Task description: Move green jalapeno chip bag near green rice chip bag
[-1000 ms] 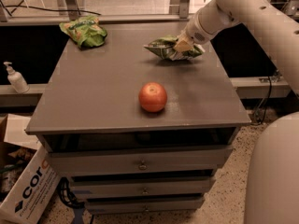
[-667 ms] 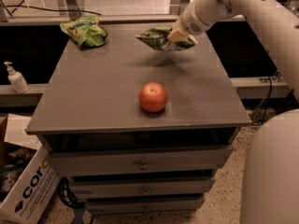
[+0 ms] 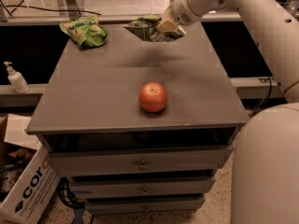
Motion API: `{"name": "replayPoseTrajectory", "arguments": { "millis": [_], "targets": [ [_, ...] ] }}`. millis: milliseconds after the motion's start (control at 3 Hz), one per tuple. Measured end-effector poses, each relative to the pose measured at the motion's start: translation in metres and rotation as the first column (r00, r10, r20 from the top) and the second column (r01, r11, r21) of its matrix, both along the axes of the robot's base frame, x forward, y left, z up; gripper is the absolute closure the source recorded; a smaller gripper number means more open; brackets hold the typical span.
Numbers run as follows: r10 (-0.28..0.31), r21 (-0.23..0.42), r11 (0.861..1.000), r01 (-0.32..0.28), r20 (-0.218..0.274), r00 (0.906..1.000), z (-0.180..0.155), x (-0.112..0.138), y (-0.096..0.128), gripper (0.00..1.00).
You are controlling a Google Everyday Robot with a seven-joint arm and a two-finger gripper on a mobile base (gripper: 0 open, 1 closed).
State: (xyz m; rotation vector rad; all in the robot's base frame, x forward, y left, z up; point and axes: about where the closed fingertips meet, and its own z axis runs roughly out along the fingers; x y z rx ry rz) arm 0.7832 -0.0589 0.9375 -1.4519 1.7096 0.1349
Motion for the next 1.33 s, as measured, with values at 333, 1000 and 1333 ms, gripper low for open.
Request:
{"name": "replayPoseTrajectory", "arguments": {
  "millis": [333, 1000, 1333],
  "targets": [
    [0.006, 0.025, 1.0, -0.007, 0.035, 0.9994, 0.0, 0.003, 0.002, 1.0],
    [0.098, 0.062, 0.992, -0.108, 0.139, 0.9854, -0.013, 0.029, 0.039, 1.0],
    [0.184, 0.048, 0.98, -0.194, 0.163, 0.9694, -0.023, 0.037, 0.072, 1.0]
  ]
}}
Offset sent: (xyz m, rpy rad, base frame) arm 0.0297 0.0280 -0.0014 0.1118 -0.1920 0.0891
